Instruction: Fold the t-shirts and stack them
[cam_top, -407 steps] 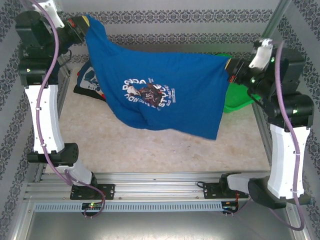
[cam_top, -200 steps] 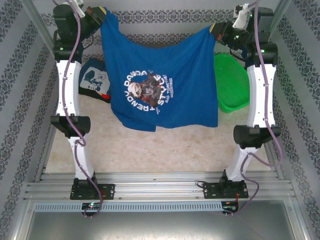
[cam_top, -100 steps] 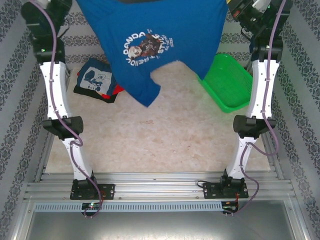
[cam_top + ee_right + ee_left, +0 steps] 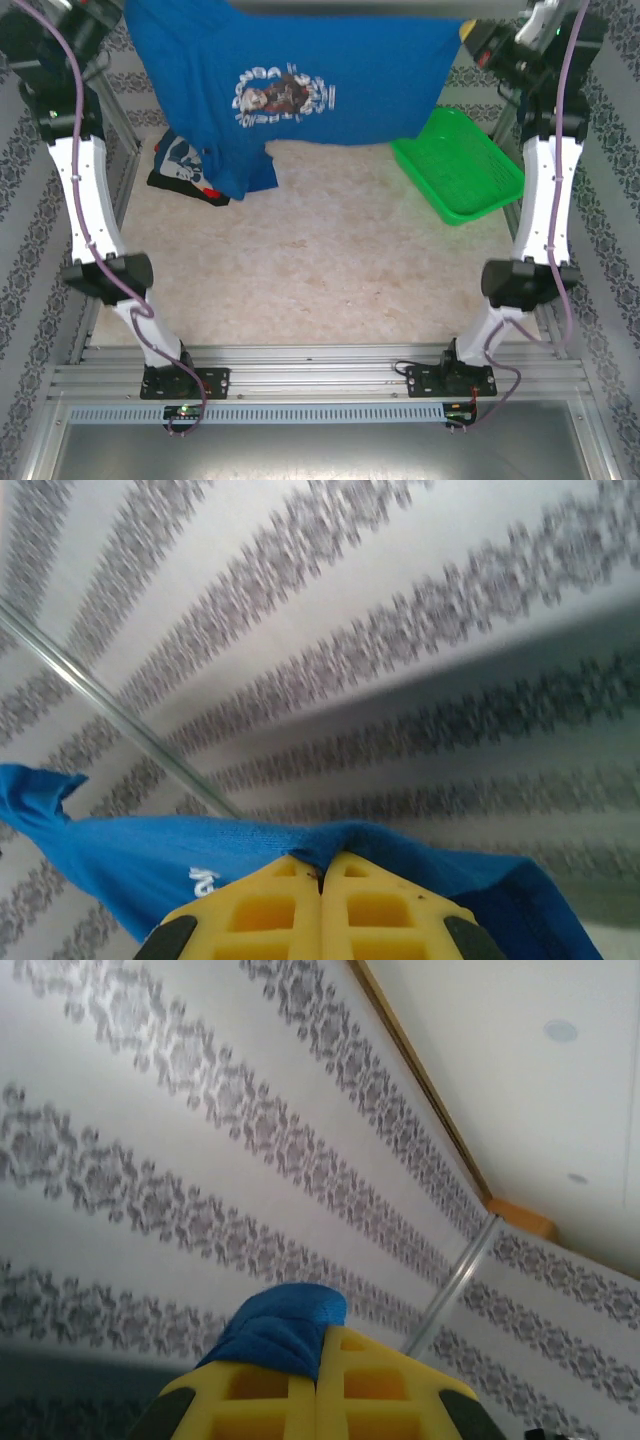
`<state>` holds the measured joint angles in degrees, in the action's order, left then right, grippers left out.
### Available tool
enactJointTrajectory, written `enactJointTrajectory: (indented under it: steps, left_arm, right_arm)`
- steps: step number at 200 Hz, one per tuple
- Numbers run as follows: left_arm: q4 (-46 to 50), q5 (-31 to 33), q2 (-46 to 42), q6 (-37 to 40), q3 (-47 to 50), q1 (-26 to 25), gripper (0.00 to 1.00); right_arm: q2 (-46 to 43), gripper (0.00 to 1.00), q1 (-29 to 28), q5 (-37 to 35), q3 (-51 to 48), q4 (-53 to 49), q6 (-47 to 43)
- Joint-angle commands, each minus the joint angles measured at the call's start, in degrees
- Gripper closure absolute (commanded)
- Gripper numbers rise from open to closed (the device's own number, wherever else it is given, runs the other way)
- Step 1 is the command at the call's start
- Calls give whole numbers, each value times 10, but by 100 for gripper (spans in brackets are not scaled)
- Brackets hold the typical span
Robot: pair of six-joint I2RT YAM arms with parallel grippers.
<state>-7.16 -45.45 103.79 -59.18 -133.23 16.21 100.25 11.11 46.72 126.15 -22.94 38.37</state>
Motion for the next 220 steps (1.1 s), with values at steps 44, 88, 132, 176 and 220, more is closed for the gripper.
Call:
enactJointTrajectory:
  steps: [44, 88, 132, 176, 220]
  left_arm:
    - [-168, -99, -426, -15, 788, -7, 100]
    - [269, 4, -732, 107, 978, -10, 100]
    - [609, 147, -905, 106, 985, -10, 100]
    - [690, 230, -905, 82, 1005, -9, 100]
    - [630, 234, -809, 68, 1001, -2, 100]
  right_arm:
    - [-344, 100, -2, 24, -618, -101, -184]
    - [-545, 100, -12, -28, -844, -212, -121]
    - [-620, 100, -26, -117, -870, -354, -92]
    - [-642, 100, -27, -209, -876, -439, -66]
    - [-560, 100, -28, -226, -876, -387, -49]
